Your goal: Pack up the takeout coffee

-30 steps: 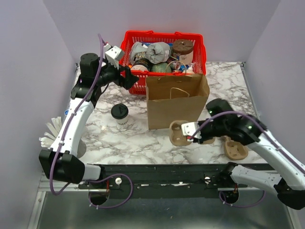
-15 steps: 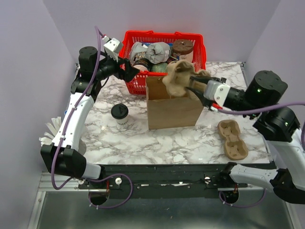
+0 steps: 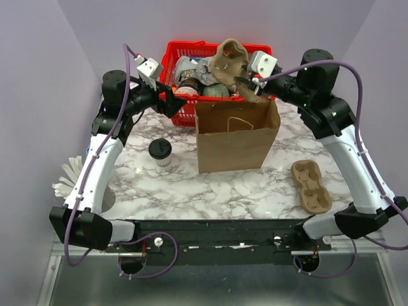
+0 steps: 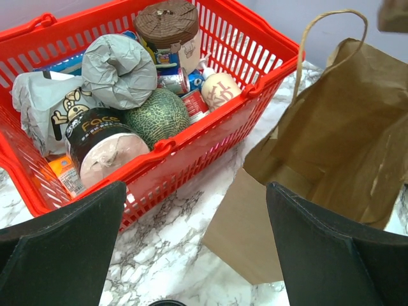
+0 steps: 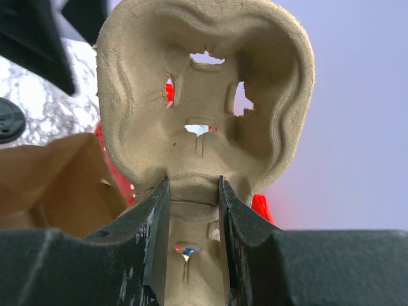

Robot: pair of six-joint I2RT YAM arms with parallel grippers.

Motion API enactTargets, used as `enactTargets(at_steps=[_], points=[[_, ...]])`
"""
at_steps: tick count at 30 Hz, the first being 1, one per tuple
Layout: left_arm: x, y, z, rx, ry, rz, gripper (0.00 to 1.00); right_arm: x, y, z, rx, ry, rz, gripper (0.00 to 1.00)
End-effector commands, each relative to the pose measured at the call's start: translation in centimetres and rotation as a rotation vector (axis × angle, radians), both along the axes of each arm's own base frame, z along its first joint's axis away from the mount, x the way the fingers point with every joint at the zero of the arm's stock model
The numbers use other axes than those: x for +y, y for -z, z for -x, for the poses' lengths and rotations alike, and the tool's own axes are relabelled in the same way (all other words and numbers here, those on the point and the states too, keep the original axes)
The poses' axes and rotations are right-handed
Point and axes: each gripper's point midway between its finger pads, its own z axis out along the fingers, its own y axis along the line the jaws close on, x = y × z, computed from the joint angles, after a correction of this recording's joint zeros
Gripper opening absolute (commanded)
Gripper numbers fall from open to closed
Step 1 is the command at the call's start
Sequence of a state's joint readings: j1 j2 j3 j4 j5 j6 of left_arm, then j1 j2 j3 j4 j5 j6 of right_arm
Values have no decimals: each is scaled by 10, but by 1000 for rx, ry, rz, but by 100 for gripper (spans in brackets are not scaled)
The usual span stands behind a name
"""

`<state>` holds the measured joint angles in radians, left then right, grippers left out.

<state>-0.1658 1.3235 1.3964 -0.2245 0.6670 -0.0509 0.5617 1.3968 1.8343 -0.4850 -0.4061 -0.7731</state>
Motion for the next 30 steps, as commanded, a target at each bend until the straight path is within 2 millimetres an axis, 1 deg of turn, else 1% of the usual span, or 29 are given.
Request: enactTargets(at_steps=[1, 2, 3, 4, 9, 11, 15, 21, 25, 29, 30], points=[[1, -7, 21, -35, 20, -4, 98, -2, -10, 23, 21, -105, -4, 14], [2, -8, 25, -38, 16, -7, 98, -1, -5, 27, 21, -125, 14, 14], [4, -7, 25, -40, 9, -11, 98, 1, 5, 35, 42, -166, 42, 15], [4, -5, 27, -37, 9, -14, 98, 0, 10, 40, 38, -181, 63, 15], [8, -4, 36, -49, -1, -30, 98, -2, 44, 48, 132, -207, 141, 15], [9, -1, 38, -42, -3, -31, 98, -4, 54, 44, 145, -198, 168, 15], [9, 1, 40, -39, -3, -32, 98, -4, 75, 44, 196, -206, 222, 16], [9, -1, 40, -46, -4, -30, 98, -4, 95, 36, 253, -195, 268, 17], [9, 4, 40, -36, -2, -29, 98, -4, 105, 34, 261, -201, 299, 18], [9, 6, 39, -34, -1, -21, 98, -3, 122, 29, 306, -205, 347, 18], [9, 6, 38, -31, -1, -18, 98, -5, 128, 31, 337, -208, 365, 18]])
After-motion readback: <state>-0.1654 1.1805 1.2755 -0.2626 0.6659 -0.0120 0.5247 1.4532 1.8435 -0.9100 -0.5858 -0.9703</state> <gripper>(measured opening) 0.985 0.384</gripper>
